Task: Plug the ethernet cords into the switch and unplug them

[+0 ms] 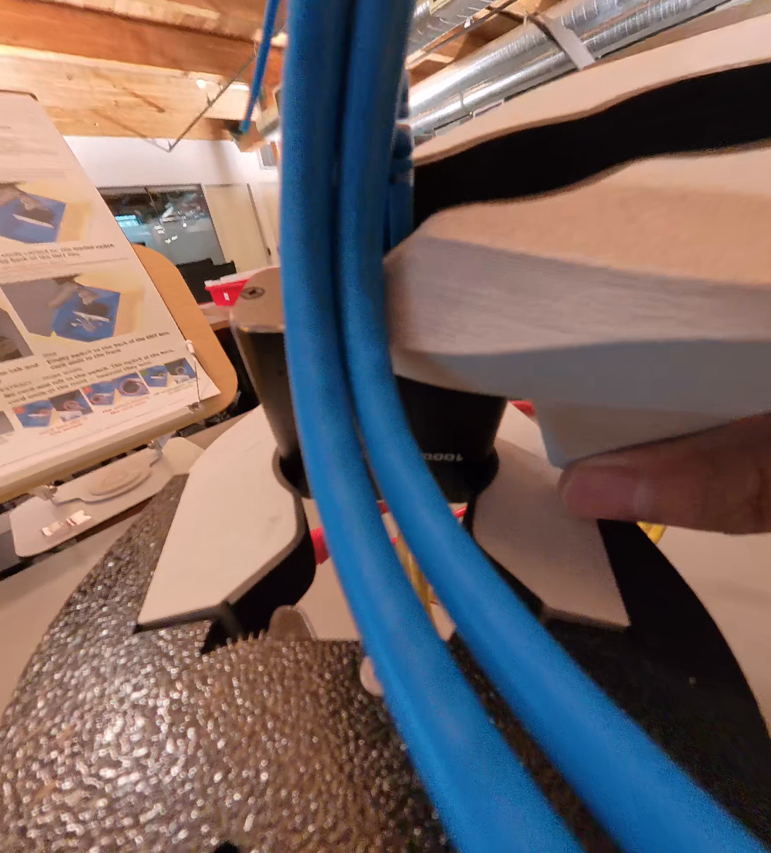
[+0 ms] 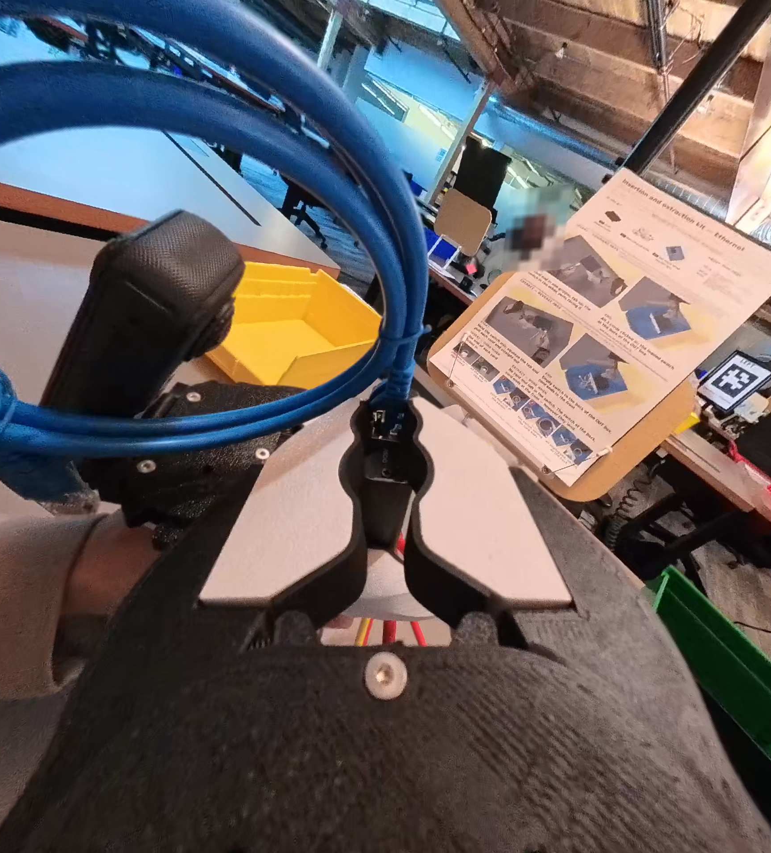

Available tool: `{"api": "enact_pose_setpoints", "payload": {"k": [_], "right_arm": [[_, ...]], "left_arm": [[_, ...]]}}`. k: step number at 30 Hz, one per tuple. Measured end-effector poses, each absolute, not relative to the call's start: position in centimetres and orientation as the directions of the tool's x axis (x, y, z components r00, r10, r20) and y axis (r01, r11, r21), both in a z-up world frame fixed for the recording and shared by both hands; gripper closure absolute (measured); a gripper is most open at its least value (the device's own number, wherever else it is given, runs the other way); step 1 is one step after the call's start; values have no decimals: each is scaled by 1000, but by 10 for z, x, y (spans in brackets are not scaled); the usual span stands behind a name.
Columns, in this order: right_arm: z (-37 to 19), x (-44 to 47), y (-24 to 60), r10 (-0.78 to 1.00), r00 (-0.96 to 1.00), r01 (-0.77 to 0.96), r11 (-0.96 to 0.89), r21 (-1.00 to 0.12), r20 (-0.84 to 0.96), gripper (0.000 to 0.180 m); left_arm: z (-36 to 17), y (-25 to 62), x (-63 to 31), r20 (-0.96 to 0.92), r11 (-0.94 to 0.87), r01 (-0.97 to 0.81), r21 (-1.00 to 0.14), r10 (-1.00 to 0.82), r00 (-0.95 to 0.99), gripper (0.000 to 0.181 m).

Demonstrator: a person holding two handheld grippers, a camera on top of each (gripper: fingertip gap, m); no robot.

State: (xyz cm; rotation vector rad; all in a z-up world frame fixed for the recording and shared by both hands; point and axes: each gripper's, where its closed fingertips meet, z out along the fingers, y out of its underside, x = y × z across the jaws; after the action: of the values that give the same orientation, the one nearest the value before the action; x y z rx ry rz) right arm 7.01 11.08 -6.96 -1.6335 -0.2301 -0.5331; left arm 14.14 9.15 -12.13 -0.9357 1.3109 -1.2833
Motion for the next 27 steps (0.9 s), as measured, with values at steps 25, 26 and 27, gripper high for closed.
{"api": "enact_pose_setpoints", "payload": {"k": [25, 26, 27], "right_arm": [[-79, 71, 109, -139, 795, 560, -209, -802, 591, 164], [-80, 72, 109, -137, 777, 582, -217, -784, 615, 163], [-81, 72, 109, -132, 770, 591, -224, -775, 625, 164]], "left_arm": [[-121, 91, 139, -256, 236, 137, -962, -955, -152, 100], [-122, 90, 140, -252, 232, 135, -963, -955, -158, 100], [-123, 89, 141, -248, 227, 133, -965, -954, -168, 101]]}}
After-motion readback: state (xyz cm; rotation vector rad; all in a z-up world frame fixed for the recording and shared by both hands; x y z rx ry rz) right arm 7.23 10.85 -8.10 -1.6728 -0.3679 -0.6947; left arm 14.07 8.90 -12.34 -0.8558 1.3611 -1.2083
